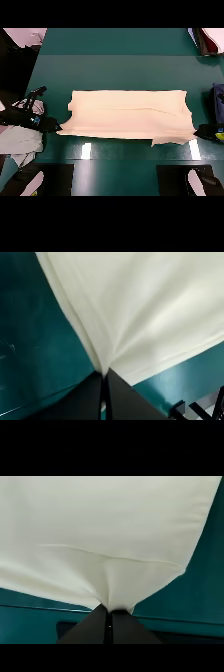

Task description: Fold the shirts.

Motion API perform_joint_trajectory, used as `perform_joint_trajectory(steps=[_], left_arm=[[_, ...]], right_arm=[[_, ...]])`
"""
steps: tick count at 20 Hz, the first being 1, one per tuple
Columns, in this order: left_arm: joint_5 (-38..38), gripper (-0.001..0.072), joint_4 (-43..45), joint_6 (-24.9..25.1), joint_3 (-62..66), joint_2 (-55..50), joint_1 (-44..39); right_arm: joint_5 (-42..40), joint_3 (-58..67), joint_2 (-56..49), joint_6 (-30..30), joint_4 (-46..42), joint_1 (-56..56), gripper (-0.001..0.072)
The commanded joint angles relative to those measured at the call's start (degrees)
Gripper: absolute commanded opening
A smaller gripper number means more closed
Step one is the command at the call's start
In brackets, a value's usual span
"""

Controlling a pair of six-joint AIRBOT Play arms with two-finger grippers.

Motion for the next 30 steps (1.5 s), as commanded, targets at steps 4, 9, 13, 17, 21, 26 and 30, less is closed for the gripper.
perform_joint_trajectory(steps=[4, 9, 13, 17, 21, 26, 30], left_arm=[[17.64, 0.0022, -4.31, -2.64, 2.25, -4.37, 0.02], [27.54, 0.0022, -4.48, -2.49, 6.69, -18.25, 0.02], [28.81, 0.0023, -4.61, -2.45, 11.80, -28.63, 0.02], [34.91, 0.0024, -5.99, -2.54, 12.81, -33.35, 0.02], [38.69, 0.0662, -10.49, -2.51, 13.99, -33.44, 0.02], [29.79, 0.0661, -10.75, -2.25, 21.94, -33.20, 0.02], [23.67, 0.0032, -11.61, -0.26, 23.67, -32.94, 0.02]], right_arm=[[-8.87, 4.33, -5.22, -0.02, 4.37, 2.14, 0.0019], [-17.05, 15.39, -24.26, -0.02, 4.13, 9.20, 0.0019], [-17.53, 23.85, -39.10, 0.00, 4.22, 12.48, 0.0020], [-19.61, 30.91, -48.54, 0.11, 4.66, 13.90, 0.0020], [-20.06, 37.07, -53.11, 2.34, 9.14, 12.57, 0.0237], [-15.23, 38.84, -49.29, -2.73, 18.08, 5.09, 0.0491], [-12.15, 28.94, -42.38, -10.05, 17.68, -3.87, 0.0492]])
